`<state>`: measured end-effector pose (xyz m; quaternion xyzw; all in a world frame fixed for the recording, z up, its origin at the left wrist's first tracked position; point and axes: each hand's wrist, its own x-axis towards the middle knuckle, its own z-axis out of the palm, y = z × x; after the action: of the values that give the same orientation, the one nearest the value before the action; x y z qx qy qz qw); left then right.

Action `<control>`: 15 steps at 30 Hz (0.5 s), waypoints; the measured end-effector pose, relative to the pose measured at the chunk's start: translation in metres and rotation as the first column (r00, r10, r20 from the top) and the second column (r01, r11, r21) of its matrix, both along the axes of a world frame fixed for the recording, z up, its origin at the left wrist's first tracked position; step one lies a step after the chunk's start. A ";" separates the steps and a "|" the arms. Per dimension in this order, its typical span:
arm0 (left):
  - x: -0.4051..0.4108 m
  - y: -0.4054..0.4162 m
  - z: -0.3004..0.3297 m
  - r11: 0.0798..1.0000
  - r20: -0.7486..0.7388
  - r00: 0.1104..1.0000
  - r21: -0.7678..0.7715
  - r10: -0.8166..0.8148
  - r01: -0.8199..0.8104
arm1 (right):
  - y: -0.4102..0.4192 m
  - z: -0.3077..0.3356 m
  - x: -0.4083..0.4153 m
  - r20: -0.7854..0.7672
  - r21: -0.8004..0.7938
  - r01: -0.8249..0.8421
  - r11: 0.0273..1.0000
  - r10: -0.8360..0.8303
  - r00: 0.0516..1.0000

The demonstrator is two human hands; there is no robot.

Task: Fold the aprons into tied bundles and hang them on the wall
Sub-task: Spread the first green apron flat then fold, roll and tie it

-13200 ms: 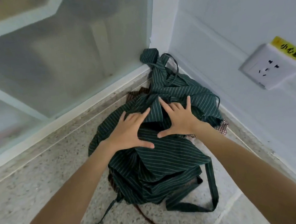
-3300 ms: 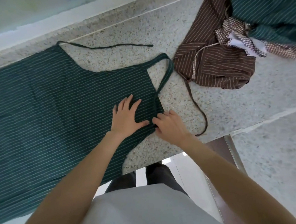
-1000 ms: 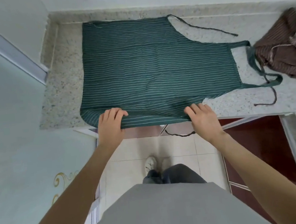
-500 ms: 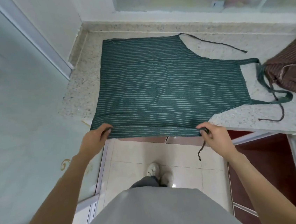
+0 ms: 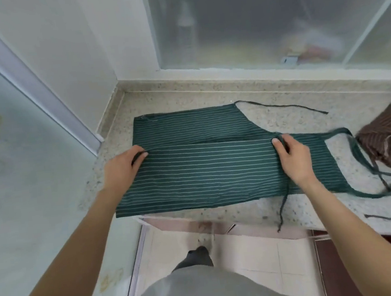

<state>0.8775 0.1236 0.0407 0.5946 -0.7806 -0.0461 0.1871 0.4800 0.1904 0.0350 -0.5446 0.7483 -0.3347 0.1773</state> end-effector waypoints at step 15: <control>0.011 -0.243 -0.043 0.956 0.162 0.980 0.286 -0.115 0.065 | -0.246 -0.016 0.013 -0.232 0.181 0.030 0.983 0.013 0.973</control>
<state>0.8886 -0.1194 -0.0022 0.5806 -0.8060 -0.1112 0.0290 0.4931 -0.0559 0.0193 -0.5582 0.7938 -0.1991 0.1367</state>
